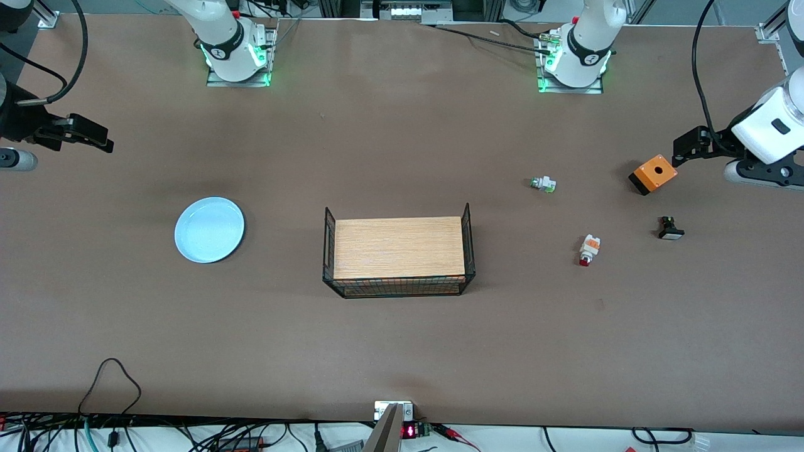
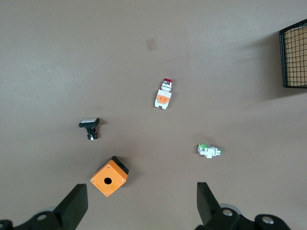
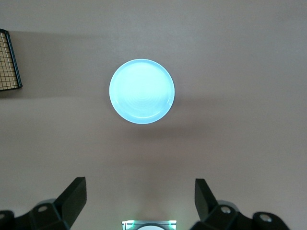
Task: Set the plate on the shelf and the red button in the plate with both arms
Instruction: 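Move the right gripper toward the light blue plate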
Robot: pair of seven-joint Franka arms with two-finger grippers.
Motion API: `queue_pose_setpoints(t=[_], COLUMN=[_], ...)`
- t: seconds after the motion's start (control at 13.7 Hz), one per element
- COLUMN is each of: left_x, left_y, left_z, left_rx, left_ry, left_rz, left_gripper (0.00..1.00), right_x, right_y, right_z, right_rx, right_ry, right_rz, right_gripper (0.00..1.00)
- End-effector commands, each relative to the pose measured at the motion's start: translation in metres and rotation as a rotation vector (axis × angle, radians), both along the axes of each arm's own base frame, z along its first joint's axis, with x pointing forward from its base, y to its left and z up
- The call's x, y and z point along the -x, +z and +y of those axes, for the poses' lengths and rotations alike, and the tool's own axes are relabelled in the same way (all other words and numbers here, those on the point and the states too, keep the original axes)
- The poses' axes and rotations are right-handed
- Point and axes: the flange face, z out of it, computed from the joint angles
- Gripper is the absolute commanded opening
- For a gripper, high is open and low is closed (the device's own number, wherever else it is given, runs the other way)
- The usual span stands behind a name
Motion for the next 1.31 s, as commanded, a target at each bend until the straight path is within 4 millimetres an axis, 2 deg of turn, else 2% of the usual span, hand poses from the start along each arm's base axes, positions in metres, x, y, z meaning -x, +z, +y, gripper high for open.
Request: queue_pose_setpoints(t=[0.0,0.37,0.51,0.88,0.95,1.1,1.24], left_x=[-0.004,-0.004,-0.004,-0.003,-0.004,-0.004,-0.004], left_y=[0.006,0.006,0.005,0.005,0.006,0.005,0.006], left_z=[0.002,0.001,0.001,0.001,0.002,0.002,0.002], left_rx=[0.002,0.002,0.002,0.002,0.002,0.002,0.002], left_ry=[0.007,0.005,0.005,0.005,0.007,0.007,0.005], left_rz=[-0.006,-0.006,-0.004,-0.004,-0.006,-0.004,-0.006], left_gripper=[1.00,1.00,1.00,1.00,1.00,1.00,1.00], right_x=[0.010,0.004,-0.008,-0.047,-0.049,-0.046,-0.040], right_y=[0.004,0.002,-0.018,-0.103,-0.116,-0.158,-0.210], right_z=[0.004,0.011,0.009,0.007,0.011,0.018,0.006], right_rx=[0.008,0.003,0.005,0.027,0.035,0.062,0.060], right_ry=[-0.014,-0.004,0.007,0.003,0.013,0.030,0.034], right_rz=[0.007,0.000,0.017,0.084,0.084,0.040,-0.033], right_gripper=[1.00,1.00,1.00,1.00,1.00,1.00,1.00])
